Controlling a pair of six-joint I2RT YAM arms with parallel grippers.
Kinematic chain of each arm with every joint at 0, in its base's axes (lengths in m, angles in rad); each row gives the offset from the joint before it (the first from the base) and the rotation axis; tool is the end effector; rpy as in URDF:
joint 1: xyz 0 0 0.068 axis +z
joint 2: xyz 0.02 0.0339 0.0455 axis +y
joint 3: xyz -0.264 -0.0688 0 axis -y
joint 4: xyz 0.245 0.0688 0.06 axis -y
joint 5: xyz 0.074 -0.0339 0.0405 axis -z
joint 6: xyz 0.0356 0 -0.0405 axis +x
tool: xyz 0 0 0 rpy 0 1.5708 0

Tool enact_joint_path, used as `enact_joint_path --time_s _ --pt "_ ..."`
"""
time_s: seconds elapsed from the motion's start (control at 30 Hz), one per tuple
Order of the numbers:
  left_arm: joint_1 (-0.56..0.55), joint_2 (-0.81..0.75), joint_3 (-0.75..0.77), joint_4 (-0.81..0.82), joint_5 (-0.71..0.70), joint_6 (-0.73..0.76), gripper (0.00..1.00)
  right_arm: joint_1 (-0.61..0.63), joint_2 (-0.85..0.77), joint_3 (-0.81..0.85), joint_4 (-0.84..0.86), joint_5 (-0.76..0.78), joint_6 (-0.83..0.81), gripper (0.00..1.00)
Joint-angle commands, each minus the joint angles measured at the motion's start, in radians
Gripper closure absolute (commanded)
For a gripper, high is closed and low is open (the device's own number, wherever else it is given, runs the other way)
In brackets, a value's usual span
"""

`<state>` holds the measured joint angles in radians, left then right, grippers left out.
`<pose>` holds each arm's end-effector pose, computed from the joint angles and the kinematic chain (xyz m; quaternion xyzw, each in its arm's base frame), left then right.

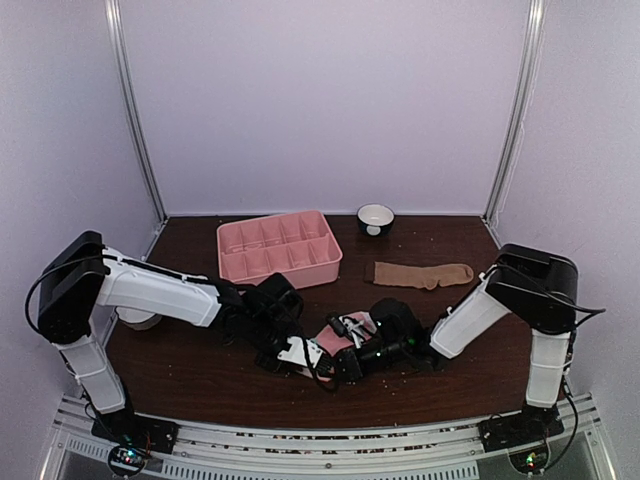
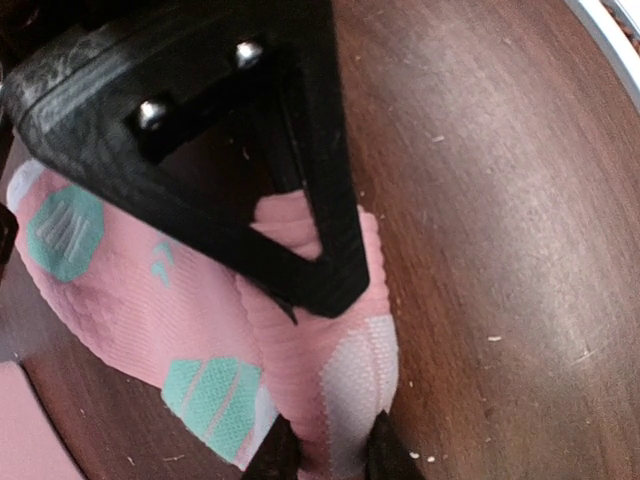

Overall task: Roll the socks
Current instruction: Roll the sock at the center of the board.

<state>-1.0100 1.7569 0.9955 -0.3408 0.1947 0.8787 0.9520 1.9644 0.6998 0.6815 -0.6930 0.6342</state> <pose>0.1733 -0.2889 0.1502 0.7975 0.5493 -0.1095 0.2244 0.1769 0.2877 0.0860 -0.2900 0.7923 0.5275 0.0998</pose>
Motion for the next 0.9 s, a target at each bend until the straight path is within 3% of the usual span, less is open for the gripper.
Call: enact_joint_path --time_s 0.0,0.1,0.13,0.47,0.7,0.73,0.77,0.8,0.87 --pt "0.003 0.112 0.1 -0.085 0.035 -0.053 0.99 -0.002 0.01 -0.068 -0.283 0.148 -0.045 1.0" --pt "0.014 0.18 0.225 -0.203 0.094 -0.137 1.0 -0.002 -0.085 -0.091 -0.308 0.254 -0.1 0.72" --pt "0.021 0.203 0.258 -0.249 0.134 -0.159 1.0 -0.001 -0.118 -0.105 -0.306 0.282 -0.109 0.69" --pt "0.09 0.316 0.336 -0.473 0.254 -0.251 1.0 -0.002 -0.328 -0.178 -0.468 0.573 -0.211 0.65" --pt "0.091 0.324 0.332 -0.638 0.327 -0.267 1.0 0.035 -0.663 -0.291 -0.423 0.837 -0.345 0.62" --pt "0.091 0.327 0.331 -0.648 0.335 -0.267 1.0 0.035 -0.695 -0.293 -0.436 0.886 -0.359 0.57" --pt "0.091 0.332 0.327 -0.649 0.337 -0.269 1.0 0.034 -0.716 -0.291 -0.446 0.927 -0.365 0.13" --pt "0.091 0.337 0.326 -0.644 0.332 -0.276 1.0 0.035 -0.73 -0.292 -0.449 0.968 -0.371 0.01" --pt "0.091 0.352 0.327 -0.63 0.329 -0.293 1.0 0.033 -0.74 -0.28 -0.468 1.088 -0.329 0.0"
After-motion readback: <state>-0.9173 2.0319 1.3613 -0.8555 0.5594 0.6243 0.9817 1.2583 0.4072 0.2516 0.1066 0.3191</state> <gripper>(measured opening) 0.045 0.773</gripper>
